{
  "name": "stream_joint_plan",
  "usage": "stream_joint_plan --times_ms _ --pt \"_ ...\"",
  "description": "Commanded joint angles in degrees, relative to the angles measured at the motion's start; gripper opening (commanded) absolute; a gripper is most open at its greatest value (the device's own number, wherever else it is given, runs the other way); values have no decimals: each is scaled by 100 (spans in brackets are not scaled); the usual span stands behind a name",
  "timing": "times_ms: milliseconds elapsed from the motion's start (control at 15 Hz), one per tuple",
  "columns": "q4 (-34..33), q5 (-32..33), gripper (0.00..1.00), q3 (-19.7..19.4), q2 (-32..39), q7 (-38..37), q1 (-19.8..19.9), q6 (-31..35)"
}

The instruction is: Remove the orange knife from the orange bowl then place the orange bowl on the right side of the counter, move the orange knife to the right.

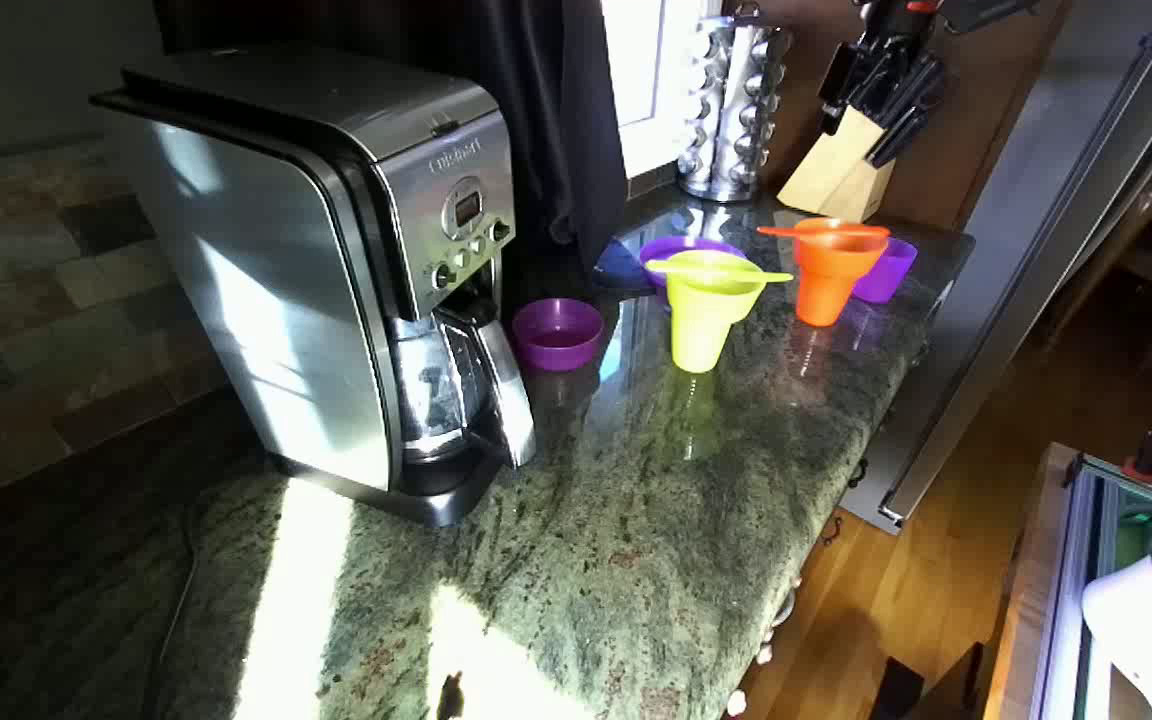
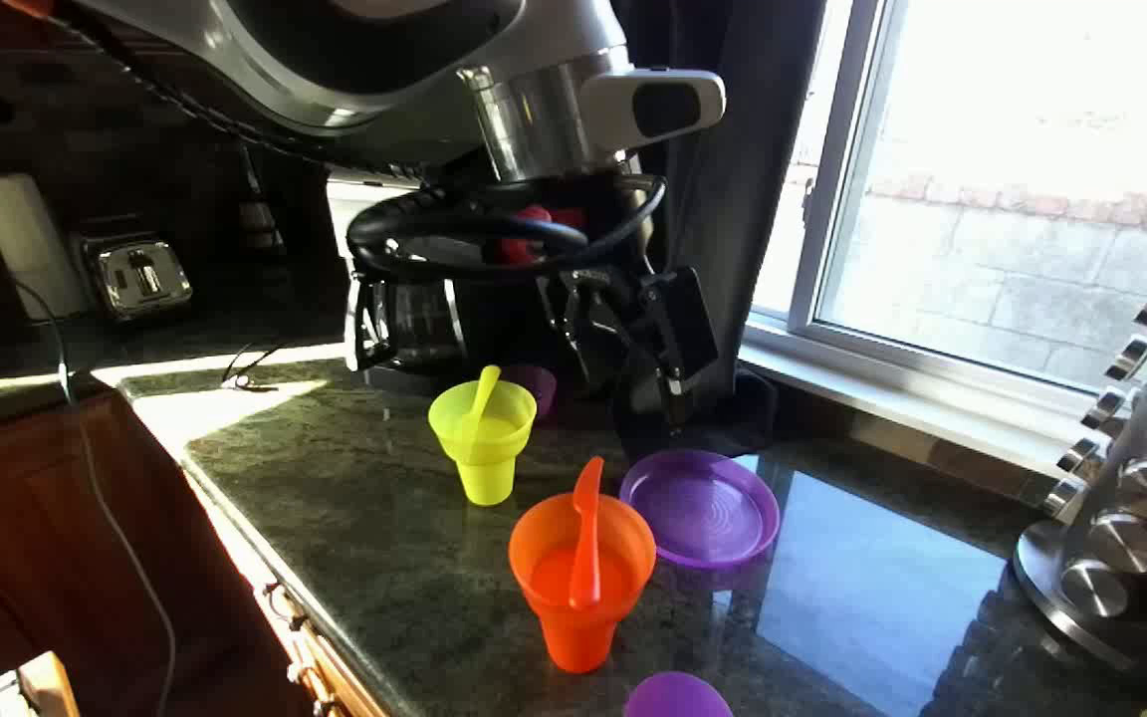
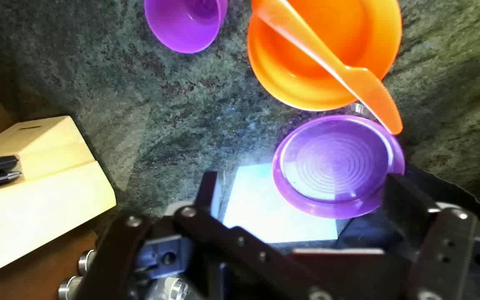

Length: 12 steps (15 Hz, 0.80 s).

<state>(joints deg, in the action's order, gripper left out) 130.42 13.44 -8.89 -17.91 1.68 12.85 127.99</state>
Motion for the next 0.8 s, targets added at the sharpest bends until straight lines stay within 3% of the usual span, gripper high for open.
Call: stream_joint_plan --times_ms 0,467,733 --pt "-15 8 100 -32 1 -3 -33 -20" --pt "-15 8 100 -32 1 -3 -33 -20" --pt "300 -113 100 -203 -223 1153 -180 -464"
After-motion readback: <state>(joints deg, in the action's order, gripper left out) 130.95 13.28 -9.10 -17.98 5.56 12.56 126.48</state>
